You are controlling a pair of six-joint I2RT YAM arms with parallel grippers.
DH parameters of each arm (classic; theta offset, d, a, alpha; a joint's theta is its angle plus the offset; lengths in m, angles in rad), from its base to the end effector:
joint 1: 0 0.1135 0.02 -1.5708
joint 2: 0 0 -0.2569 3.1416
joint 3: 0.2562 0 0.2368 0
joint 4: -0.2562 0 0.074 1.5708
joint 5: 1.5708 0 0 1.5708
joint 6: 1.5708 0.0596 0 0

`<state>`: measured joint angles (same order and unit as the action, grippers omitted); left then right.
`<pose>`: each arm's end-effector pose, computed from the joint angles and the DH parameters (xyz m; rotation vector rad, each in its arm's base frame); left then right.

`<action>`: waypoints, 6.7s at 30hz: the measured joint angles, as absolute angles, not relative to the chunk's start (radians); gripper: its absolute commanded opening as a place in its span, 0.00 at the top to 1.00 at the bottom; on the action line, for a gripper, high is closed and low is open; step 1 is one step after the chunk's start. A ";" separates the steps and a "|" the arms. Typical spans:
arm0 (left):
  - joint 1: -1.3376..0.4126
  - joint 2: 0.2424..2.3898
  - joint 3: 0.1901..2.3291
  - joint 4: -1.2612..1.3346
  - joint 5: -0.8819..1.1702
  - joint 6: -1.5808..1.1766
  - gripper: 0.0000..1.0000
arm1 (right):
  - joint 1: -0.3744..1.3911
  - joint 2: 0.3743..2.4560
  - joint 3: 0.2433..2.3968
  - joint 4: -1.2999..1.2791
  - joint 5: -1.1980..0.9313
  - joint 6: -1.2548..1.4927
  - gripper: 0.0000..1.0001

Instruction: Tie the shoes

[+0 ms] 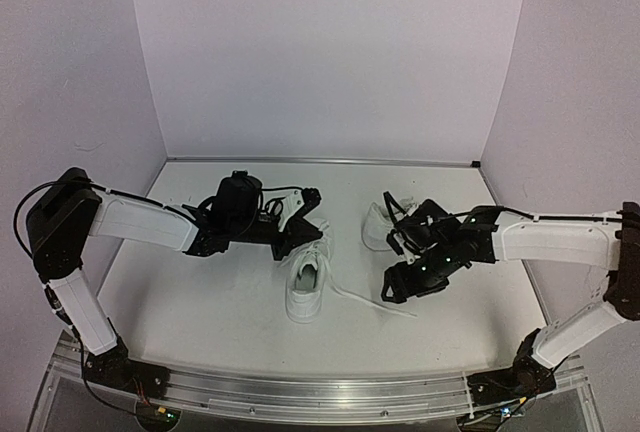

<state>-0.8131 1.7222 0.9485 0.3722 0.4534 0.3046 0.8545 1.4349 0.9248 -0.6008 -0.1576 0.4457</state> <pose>0.2435 -0.2954 0.2005 1.3116 1.5248 -0.7749 0.1724 0.2123 0.1895 -0.6219 2.7440 0.5754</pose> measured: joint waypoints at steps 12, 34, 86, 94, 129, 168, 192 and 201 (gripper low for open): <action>-0.813 1.722 0.949 0.378 0.454 0.305 1.00 | 0.876 1.637 0.922 -0.619 -0.062 0.403 0.47; -0.813 1.722 0.948 0.391 0.463 0.309 1.00 | 0.864 1.601 0.931 -0.538 -0.056 0.379 1.00; -0.819 1.715 0.892 0.455 0.494 0.411 1.00 | 0.726 1.653 1.208 -0.152 -0.601 0.550 0.44; -0.819 1.715 0.892 0.455 0.491 0.411 1.00 | 0.752 1.694 1.182 -0.045 -0.601 0.631 0.46; -0.793 1.589 0.872 0.331 0.384 0.320 0.53 | 0.782 1.761 1.191 0.008 -0.586 0.676 1.00; -0.764 1.798 0.972 -0.274 0.086 -0.023 0.62 | 0.782 1.761 1.191 0.007 -0.583 0.663 1.00; -0.766 1.426 1.028 -0.368 -0.027 -0.145 1.00 | 0.782 1.768 1.212 0.007 -0.565 0.654 1.00; -0.789 1.162 0.951 -0.454 -0.023 -0.264 1.00 | 0.782 1.774 1.212 0.007 -0.552 0.654 1.00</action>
